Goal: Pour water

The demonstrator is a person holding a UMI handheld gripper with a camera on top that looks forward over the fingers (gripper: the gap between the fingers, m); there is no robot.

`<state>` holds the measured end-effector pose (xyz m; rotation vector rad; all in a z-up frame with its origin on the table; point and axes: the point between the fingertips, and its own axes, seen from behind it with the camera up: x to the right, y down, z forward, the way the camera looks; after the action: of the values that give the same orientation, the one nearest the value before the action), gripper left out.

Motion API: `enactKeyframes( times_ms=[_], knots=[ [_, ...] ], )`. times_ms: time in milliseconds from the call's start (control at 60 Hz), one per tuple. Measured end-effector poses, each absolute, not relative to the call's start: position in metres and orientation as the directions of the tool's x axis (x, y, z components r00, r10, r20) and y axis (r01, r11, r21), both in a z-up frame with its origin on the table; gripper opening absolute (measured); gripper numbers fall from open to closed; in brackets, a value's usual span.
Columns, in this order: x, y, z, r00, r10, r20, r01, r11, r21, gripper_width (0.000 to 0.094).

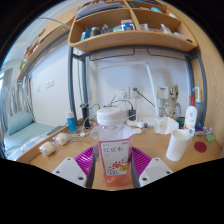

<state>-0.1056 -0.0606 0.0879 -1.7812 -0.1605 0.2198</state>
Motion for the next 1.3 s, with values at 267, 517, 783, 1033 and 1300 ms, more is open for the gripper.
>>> enactKeyframes(
  times_ms=[267, 517, 783, 1033, 1300],
  knots=[
    [-0.098, -0.063, 0.088, 0.986, 0.161, -0.049, -0.015, -0.210, -0.978, 0.0457],
    [-0.076, -0.045, 0.113, 0.925, 0.074, -0.372, -0.338, -0.284, -0.897, 0.0456],
    [-0.007, -0.001, 0.166, 0.509, -0.108, -0.854, -0.856, -0.173, -0.488, 0.0453],
    [0.019, 0.031, 0.163, 0.038, -0.163, -0.986, -0.991, -0.134, -0.016, 0.0456],
    [0.011, 0.040, 0.163, -0.317, -0.216, -0.923, -0.925, -0.144, 0.351, 0.0455]
  ],
)
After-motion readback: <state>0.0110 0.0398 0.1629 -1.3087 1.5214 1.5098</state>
